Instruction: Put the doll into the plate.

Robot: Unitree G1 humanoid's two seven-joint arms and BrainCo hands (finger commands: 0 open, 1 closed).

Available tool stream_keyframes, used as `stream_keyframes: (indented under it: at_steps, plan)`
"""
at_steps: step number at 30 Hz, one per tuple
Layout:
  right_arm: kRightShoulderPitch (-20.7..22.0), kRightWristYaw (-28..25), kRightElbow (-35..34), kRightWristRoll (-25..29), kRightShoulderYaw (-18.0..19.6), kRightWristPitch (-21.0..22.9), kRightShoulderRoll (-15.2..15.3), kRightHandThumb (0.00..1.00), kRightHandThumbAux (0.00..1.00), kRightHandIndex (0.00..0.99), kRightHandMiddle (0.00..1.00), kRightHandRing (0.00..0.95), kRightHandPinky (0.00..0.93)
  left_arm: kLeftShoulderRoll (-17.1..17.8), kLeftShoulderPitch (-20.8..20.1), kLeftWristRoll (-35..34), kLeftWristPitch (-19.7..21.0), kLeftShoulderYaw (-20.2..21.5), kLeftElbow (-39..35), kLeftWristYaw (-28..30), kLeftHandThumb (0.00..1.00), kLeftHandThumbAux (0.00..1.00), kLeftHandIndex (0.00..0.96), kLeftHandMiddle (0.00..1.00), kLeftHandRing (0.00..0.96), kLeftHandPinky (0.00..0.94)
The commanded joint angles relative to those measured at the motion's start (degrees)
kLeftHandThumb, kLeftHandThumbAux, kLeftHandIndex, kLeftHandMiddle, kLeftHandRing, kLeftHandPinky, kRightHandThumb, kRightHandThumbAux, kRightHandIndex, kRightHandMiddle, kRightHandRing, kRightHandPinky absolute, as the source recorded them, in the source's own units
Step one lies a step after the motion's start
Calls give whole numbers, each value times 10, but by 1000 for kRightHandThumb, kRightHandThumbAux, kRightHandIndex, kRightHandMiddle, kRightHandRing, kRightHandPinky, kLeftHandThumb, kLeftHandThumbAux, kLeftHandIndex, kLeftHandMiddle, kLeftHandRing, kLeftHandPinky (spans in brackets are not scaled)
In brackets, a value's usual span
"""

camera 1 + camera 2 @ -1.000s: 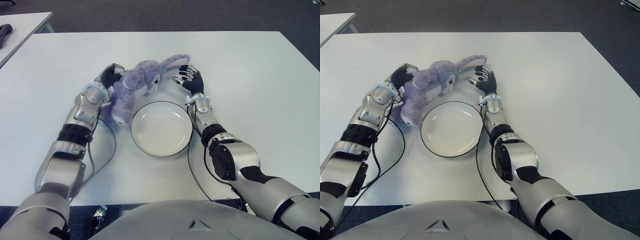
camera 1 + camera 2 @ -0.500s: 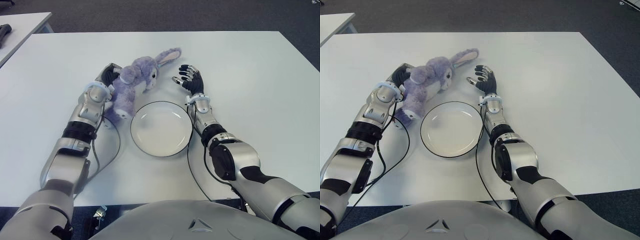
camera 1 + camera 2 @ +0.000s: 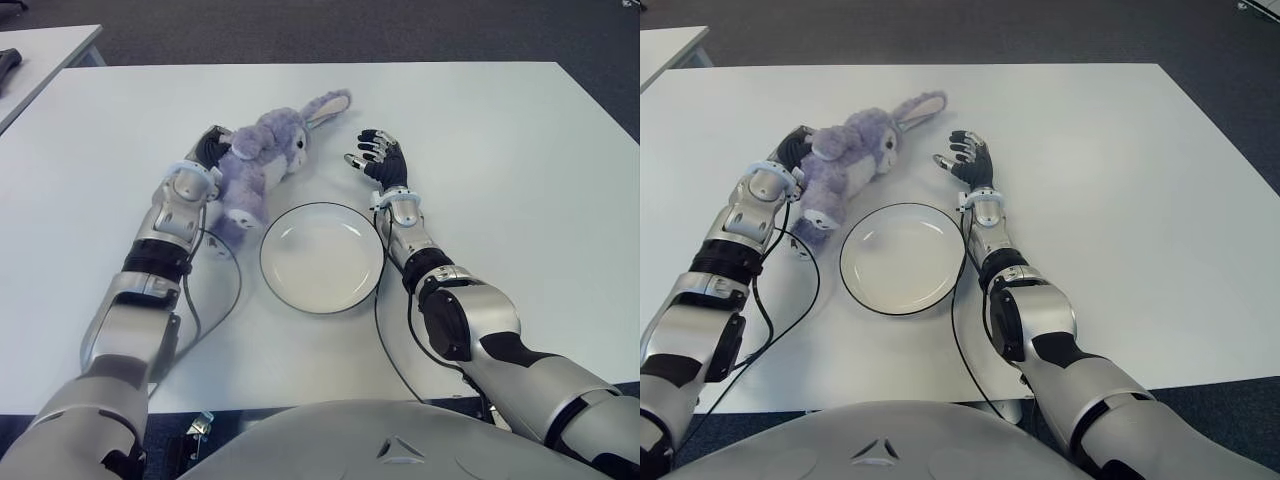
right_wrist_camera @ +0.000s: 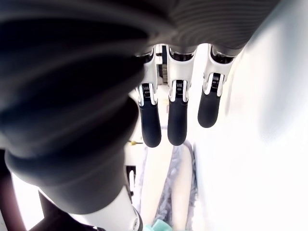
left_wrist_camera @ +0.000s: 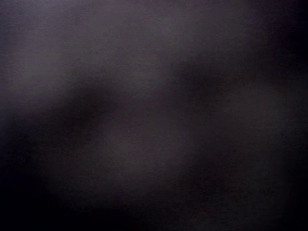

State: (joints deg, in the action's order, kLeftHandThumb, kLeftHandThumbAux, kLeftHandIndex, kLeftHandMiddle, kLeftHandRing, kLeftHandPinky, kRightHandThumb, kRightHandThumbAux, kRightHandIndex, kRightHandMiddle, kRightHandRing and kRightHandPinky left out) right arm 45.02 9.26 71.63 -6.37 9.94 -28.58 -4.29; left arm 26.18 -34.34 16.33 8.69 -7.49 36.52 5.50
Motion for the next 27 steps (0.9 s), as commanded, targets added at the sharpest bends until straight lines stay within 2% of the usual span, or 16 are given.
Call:
stream_keyframes:
  at_steps: [1,11,18,27]
  plan:
    - [-119,2,67,4,4,56,-62,184,956,284,292,278,248,8,31,16,62,2,35,-11,965,635,763,832,848,864]
    - [-117,8,68,5,5,65,-62,149,963,298,305,289,240,43,-8,38,117,3,-30,-10,957,643,761,834,849,863]
    - [-116,9,68,6,6,71,-63,203,962,301,310,289,225,59,4,48,118,8,-89,-12,958,640,767,840,852,870]
    - [-113,8,68,9,10,72,-65,256,956,290,305,280,217,65,15,58,116,8,-129,-9,961,637,779,850,859,870]
